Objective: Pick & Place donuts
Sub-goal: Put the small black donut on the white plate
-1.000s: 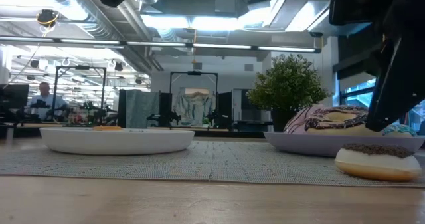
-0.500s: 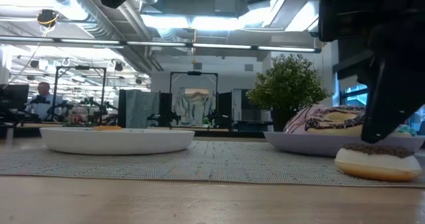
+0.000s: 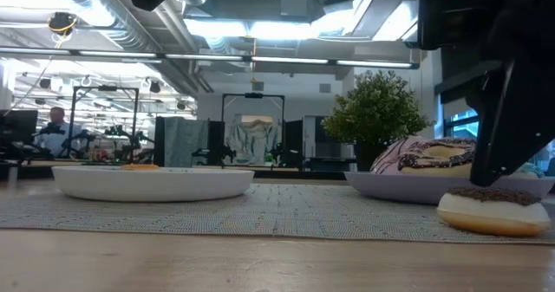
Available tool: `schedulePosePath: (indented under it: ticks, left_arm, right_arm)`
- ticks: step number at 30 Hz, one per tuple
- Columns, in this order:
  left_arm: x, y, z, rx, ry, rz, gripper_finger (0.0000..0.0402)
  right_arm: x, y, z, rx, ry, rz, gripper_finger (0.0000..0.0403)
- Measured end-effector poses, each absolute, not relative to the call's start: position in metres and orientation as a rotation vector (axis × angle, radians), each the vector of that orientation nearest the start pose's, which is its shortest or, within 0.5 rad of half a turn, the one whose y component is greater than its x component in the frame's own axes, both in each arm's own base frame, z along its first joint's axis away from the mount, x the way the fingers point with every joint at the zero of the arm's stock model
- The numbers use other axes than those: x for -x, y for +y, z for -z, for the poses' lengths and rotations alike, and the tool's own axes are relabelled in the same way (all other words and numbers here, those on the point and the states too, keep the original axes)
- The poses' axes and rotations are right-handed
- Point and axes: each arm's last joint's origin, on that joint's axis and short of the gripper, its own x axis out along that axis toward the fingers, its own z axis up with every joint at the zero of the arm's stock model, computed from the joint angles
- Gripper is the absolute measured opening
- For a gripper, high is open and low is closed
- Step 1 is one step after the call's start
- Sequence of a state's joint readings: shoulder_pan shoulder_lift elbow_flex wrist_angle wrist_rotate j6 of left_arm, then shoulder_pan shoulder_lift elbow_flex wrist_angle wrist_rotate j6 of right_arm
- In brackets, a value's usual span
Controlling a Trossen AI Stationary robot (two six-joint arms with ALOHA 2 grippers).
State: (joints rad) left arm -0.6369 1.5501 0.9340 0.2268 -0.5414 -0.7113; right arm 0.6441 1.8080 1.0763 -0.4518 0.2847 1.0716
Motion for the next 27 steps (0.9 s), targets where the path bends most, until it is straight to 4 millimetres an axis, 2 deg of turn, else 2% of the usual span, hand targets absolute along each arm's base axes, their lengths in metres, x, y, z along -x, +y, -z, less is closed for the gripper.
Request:
schedulePosePath:
  ticks: [6,11,18,23,27]
  left_arm:
    - [-0.278,-0.187,-0.240,0.489,0.338,-0.026,0.0153]
    - [-0.278,-0.187,-0.240,0.489,0.338,-0.025,0.0153]
    - [-0.278,-0.187,-0.240,0.496,0.336,-0.030,0.0153]
    - [-0.278,-0.187,-0.240,0.496,0.335,-0.032,0.0153]
    - [-0.278,-0.187,-0.240,0.496,0.335,-0.033,0.0153]
  right_arm:
    - [-0.277,0.193,-0.150,-0.449,1.084,0.335,0.0262]
    - [-0.281,0.191,-0.146,-0.463,1.079,0.337,0.0238]
    - [-0.283,0.193,-0.131,-0.449,1.113,0.346,0.0213]
    - [-0.283,0.194,-0.131,-0.453,1.120,0.343,0.0194]
    - [-0.284,0.194,-0.131,-0.452,1.122,0.340,0.0161]
